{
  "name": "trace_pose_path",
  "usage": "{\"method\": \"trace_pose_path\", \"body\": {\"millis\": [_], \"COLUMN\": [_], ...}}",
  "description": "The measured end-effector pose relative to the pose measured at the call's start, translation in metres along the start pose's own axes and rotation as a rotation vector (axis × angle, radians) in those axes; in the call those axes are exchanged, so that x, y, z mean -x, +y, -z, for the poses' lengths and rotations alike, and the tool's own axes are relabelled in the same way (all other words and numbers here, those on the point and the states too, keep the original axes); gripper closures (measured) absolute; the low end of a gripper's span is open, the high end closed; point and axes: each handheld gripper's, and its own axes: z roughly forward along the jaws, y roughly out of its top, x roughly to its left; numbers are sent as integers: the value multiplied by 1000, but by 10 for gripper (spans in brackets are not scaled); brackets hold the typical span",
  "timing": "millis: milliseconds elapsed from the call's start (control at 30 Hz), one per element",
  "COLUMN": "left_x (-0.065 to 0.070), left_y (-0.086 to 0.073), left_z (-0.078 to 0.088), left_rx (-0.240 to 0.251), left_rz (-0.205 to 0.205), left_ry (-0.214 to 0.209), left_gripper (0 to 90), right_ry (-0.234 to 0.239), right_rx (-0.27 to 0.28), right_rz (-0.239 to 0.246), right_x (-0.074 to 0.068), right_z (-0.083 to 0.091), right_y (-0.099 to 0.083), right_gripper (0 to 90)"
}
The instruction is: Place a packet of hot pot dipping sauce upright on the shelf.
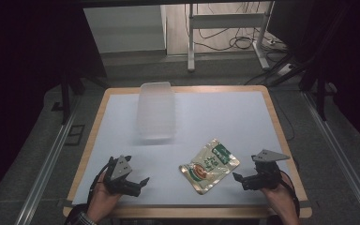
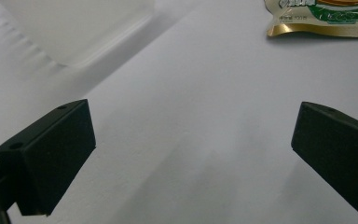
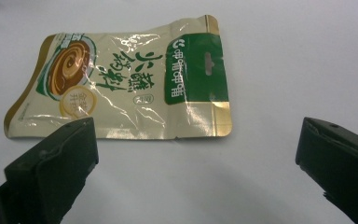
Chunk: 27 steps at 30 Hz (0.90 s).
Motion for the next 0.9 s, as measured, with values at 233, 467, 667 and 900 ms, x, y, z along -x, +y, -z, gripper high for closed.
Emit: {"method": "trace_pose_path", "body": {"millis": [233, 467, 667, 900], "left_x": [0, 1, 1, 1], "left_y": [0, 0, 0, 0], "left_z": [0, -1, -1, -2], "left_rx": [-1, -6, -5, -12], "left_rz": [-5, -11, -9, -15], "left_ry": [1, 1, 1, 1], "left_gripper": [0, 0, 0, 0], "right_ry": [13, 32, 64, 104], "right_rx": [18, 28, 7, -37], "right_rz": [-3, 26, 43, 52], "right_x": [1, 2, 3, 8], "right_z": [-5, -16, -29, -48], "right_y": [6, 16, 24, 30], "right_gripper": [0, 0, 0, 9]}}
